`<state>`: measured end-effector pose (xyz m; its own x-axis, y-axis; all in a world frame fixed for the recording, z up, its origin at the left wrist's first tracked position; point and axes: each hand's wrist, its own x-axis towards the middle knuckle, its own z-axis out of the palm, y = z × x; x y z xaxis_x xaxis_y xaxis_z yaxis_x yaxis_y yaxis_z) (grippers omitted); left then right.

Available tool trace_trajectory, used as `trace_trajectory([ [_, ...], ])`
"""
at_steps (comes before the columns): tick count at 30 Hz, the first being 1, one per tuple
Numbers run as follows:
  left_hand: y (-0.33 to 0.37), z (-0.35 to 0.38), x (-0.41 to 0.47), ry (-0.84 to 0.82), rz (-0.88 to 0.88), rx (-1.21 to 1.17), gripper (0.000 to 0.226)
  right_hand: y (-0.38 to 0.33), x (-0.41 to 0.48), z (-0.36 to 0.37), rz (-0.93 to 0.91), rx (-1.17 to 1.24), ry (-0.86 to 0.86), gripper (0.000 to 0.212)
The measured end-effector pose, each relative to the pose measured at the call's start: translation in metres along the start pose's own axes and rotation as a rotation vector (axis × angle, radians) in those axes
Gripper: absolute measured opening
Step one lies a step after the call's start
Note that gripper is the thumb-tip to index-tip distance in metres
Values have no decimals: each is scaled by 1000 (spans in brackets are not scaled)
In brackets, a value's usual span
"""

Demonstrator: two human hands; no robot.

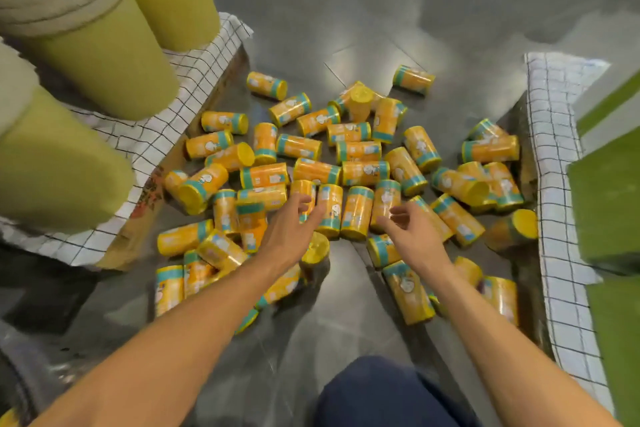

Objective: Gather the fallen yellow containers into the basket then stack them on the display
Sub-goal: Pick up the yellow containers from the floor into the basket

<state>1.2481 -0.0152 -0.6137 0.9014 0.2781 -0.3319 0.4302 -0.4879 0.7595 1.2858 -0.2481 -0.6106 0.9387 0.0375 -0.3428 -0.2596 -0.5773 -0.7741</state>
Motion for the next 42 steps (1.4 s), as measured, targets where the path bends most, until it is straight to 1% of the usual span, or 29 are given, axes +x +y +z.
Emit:
trace_trajectory([
  [2,-17,20,-4,-16,3,28,68,34,-4,5,79,7,21,54],
  [5,-36,42,-12,-74,-52,19,95,78,-11,16,186,-79,72,74],
  [7,-45,56,-14,-105,-68,47,111,103,-14,27,227,-88,93,80],
  [8,-50,62,-13,-97,-51,76,115,113,-14,32,257,-102,89,82],
  [10,-60,72,-8,-44,-11,149,114,130,-13,43,294,-203,70,90],
  [13,-76,84,2,37,-29,185,97,150,-11,58,266,-452,56,93],
  [17,-80,85,13,87,-54,157,83,161,-2,75,227,-660,29,88],
  [19,-76,82,16,104,-51,114,81,160,-1,76,244,-711,32,84],
  [21,-64,73,19,125,-47,73,83,153,-3,76,260,-634,14,80],
  [24,-39,49,30,129,-53,11,87,125,-10,68,214,-356,-6,70],
  [27,-9,12,31,150,-4,-135,75,75,-20,57,132,-122,-29,64],
  [28,1,-3,28,170,0,-198,75,56,-23,54,99,-58,-43,63],
  [31,29,-53,13,269,-59,-441,93,-9,-32,47,-27,50,-89,56],
  [32,36,-73,7,312,-67,-507,93,-32,-35,46,-60,59,-118,53],
  [34,46,-115,-9,380,-71,-602,82,-80,-41,47,-120,87,-176,49],
  [37,49,-183,-38,464,-55,-710,62,-153,-59,56,-247,75,-217,48],
  [40,41,-250,-75,604,-20,-749,54,-215,-84,78,-378,103,-295,46],
  [42,29,-286,-109,689,-1,-783,32,-250,-107,100,-441,107,-372,45],
])
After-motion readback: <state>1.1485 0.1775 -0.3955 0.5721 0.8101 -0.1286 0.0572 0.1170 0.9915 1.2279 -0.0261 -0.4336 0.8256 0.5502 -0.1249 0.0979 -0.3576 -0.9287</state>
